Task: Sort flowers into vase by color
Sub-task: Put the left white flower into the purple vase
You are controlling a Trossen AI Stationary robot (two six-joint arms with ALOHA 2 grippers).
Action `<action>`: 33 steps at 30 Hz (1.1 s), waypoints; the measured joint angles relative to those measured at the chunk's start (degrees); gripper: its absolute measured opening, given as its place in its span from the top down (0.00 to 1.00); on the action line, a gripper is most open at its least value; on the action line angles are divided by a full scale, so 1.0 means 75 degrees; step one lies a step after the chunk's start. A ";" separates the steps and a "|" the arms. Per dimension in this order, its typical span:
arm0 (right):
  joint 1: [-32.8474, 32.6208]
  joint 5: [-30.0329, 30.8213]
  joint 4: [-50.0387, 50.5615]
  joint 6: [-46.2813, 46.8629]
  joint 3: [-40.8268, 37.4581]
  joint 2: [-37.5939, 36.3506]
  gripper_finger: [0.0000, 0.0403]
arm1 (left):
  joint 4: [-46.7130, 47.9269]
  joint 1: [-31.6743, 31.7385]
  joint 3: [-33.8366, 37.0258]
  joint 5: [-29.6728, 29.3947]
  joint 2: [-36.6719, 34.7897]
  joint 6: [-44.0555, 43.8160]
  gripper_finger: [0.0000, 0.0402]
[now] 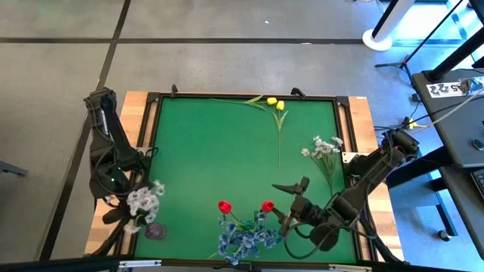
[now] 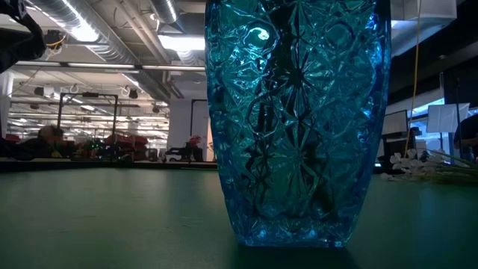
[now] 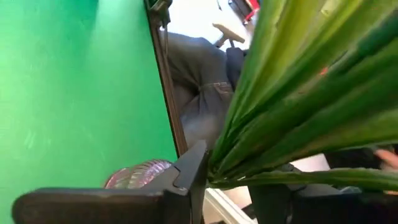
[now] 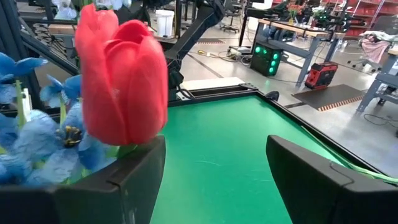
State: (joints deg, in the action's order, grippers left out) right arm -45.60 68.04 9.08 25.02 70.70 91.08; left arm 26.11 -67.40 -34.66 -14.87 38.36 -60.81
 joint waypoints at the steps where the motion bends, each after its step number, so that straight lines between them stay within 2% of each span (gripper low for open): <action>1: 0.0000 0.0044 0.0004 -0.0003 0.0000 0.0000 0.31 | 0.0024 0.0000 -0.0025 0.0000 0.0018 -0.0126 0.76; 12: 0.0000 0.0186 0.0015 -0.0180 0.0000 -0.0002 0.31 | -0.0003 -0.0013 -0.0148 -0.0290 0.0510 0.0434 0.77; 19: 0.0006 0.0273 0.0009 -0.0191 0.0000 -0.0002 0.31 | -0.0289 -0.0159 -0.0135 -0.1269 0.0714 0.2564 0.77; 25: 0.0008 0.0404 0.0004 -0.0188 0.0000 -0.0002 0.31 | -0.1273 -0.0176 0.0025 -0.1321 0.0790 0.4135 0.77; 33: 0.0050 0.0235 0.0004 -0.0182 0.0000 -0.0005 0.31 | -0.2241 -0.0166 0.0492 -0.1797 0.0793 0.5403 0.77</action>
State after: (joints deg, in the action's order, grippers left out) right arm -45.23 69.80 9.11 23.66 70.70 91.05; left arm 9.30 -68.64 -30.97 -28.35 44.31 -20.29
